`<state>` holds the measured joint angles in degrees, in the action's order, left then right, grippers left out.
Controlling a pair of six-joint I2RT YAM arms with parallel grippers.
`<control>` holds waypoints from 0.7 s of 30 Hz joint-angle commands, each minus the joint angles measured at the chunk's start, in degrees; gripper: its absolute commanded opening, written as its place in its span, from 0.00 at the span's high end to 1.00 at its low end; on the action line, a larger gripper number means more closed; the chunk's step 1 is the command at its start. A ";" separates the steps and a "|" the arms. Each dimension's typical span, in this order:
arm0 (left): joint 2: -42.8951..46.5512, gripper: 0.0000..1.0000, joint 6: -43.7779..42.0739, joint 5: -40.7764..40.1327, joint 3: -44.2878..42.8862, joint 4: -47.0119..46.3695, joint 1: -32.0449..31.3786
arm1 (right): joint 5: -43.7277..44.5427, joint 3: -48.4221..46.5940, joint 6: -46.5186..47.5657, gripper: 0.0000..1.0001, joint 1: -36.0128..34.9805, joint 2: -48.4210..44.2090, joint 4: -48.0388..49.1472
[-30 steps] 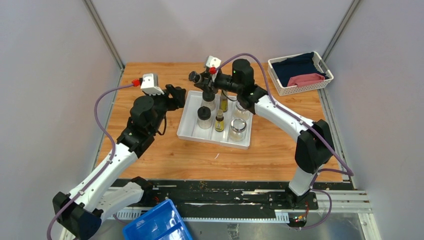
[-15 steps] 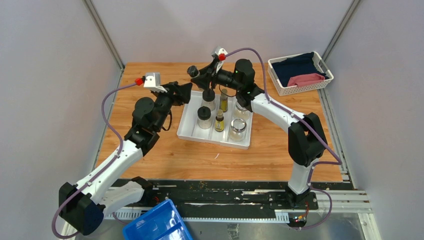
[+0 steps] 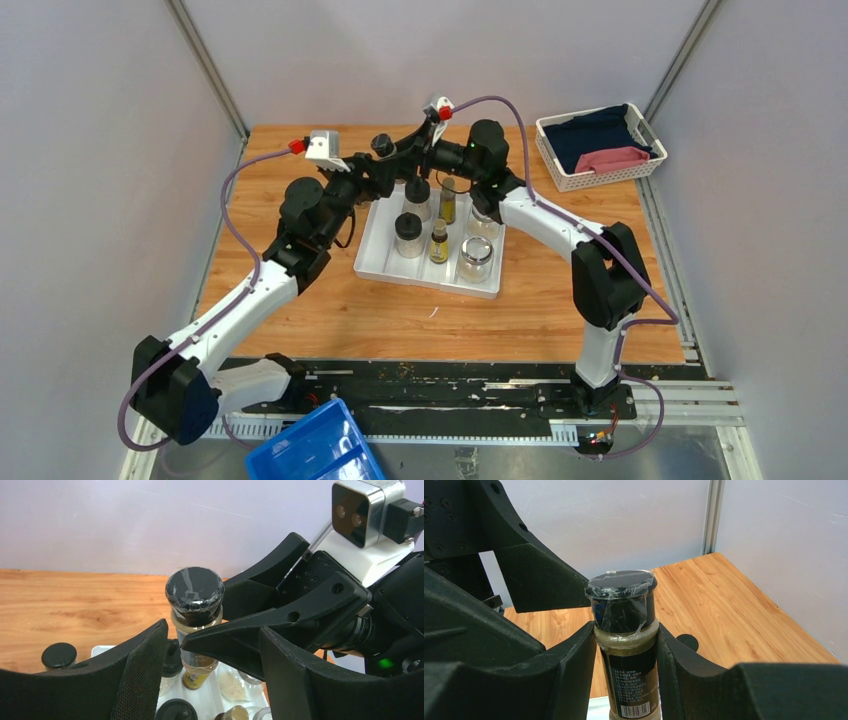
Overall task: Organize the condiment bottles
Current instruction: Place the bottle in the storage box.
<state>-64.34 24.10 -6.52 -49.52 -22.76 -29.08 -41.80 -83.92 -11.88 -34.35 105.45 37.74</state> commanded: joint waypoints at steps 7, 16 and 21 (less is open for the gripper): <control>-2.23 0.37 -2.68 0.80 -2.95 -3.14 0.29 | -3.29 1.83 -0.39 1.00 -1.22 0.56 2.59; -0.39 0.38 -2.65 0.48 -1.24 -5.89 1.29 | -4.34 3.02 0.63 1.00 -2.28 -0.41 2.16; 1.97 0.38 -2.72 0.99 -0.57 -5.89 1.53 | -4.49 3.13 0.63 1.00 -2.32 -0.20 2.34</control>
<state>-64.88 22.28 -5.19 -50.28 -24.73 -27.94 -42.70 -81.28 -11.99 -35.09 105.71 38.52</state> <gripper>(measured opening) 0.620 0.467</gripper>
